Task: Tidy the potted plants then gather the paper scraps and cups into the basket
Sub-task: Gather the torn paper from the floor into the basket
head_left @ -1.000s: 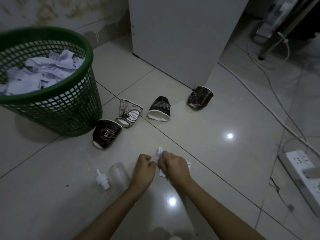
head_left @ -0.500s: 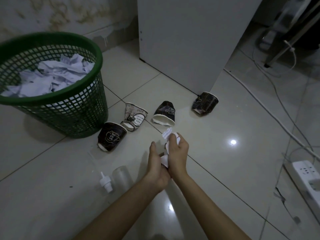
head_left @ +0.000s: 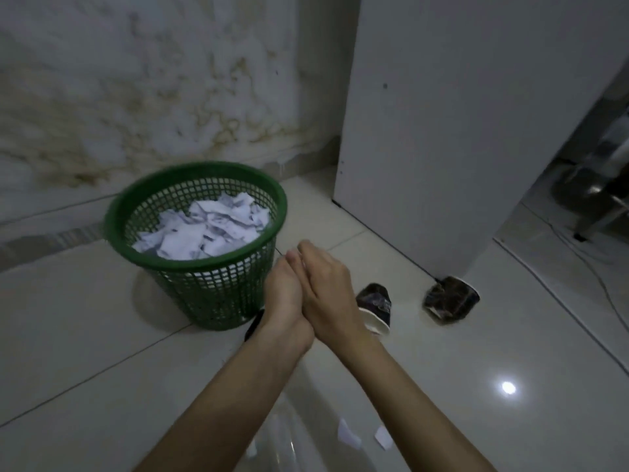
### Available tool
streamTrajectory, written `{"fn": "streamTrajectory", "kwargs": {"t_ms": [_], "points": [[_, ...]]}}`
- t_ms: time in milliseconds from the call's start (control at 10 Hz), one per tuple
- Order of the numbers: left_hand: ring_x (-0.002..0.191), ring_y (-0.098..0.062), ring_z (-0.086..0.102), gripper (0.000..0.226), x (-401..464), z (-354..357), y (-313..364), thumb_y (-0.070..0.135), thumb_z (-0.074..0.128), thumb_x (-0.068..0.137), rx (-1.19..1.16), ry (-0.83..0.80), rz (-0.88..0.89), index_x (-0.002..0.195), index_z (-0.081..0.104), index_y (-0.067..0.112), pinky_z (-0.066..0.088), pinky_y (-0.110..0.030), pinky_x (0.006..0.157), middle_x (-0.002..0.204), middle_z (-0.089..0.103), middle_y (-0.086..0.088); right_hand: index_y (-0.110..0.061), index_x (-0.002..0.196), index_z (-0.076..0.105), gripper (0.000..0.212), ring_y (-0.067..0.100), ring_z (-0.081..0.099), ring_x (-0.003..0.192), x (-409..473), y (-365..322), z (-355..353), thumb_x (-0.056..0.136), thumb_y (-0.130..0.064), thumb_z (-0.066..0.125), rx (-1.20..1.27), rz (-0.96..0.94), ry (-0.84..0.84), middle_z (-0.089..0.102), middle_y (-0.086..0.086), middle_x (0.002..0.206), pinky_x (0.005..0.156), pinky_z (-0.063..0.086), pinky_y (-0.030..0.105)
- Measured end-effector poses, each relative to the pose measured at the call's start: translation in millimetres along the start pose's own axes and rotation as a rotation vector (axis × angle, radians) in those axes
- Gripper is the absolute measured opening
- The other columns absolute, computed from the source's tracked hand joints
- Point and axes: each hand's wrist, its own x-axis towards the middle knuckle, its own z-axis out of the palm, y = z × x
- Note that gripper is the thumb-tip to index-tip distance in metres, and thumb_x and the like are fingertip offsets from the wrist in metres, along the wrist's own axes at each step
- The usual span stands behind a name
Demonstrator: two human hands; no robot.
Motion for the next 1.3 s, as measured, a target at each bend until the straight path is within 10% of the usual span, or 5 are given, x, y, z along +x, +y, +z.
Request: {"fn": "streamTrajectory", "kwargs": {"t_ms": [300,500,700,900,1300], "points": [[0.062,-0.011,0.039,0.038,59,-23,119,0.023,0.026,0.102,-0.101,0.105,0.290,0.067,0.038,0.015,0.035,-0.023,0.059,0.069,0.036,-0.002,-0.008,0.089,0.043,0.026,0.027,0.055,0.070,140,-45,51,0.101,-0.028,0.030,0.134,-0.034,-0.211,0.060,0.017,0.077,0.059,0.032,0.031],[0.078,-0.032,0.055,0.030,108,-84,146,0.019,0.032,0.098,1.238,0.284,0.346,0.090,0.055,0.001,0.043,-0.033,0.066,0.087,0.053,-0.024,-0.007,0.121,0.036,0.042,0.028,0.050,0.105,178,-29,61,0.099,-0.041,0.024,-0.103,0.187,-0.642,0.048,0.015,0.117,0.083,0.037,0.036],[0.127,-0.042,0.037,0.048,124,-102,138,0.035,0.032,0.095,1.749,0.366,0.389,0.135,0.038,0.008,0.030,-0.057,0.106,0.141,0.037,-0.021,0.009,0.135,0.032,0.048,0.034,0.033,0.130,173,-35,46,0.103,-0.021,0.012,0.073,0.170,-0.674,0.035,0.022,0.143,0.080,0.032,0.023],[0.126,-0.027,0.042,0.047,119,-106,108,0.029,0.043,0.097,1.881,-0.227,0.177,0.141,0.036,0.014,0.033,-0.032,0.102,0.147,0.036,-0.013,-0.001,0.142,0.031,0.050,0.023,0.038,0.128,149,-17,58,0.103,-0.030,0.018,-0.152,0.269,-0.982,0.046,0.013,0.135,0.104,0.029,0.033],[0.093,-0.027,0.059,0.024,-5,-25,39,0.023,0.049,0.092,1.535,-0.295,0.771,0.107,0.063,0.011,0.038,-0.027,0.070,0.104,0.063,-0.013,-0.027,0.105,0.056,0.014,0.012,0.059,0.080,12,-6,-75,0.096,-0.027,0.046,0.068,0.242,-0.414,0.063,-0.010,0.093,0.075,0.047,0.024]]}}
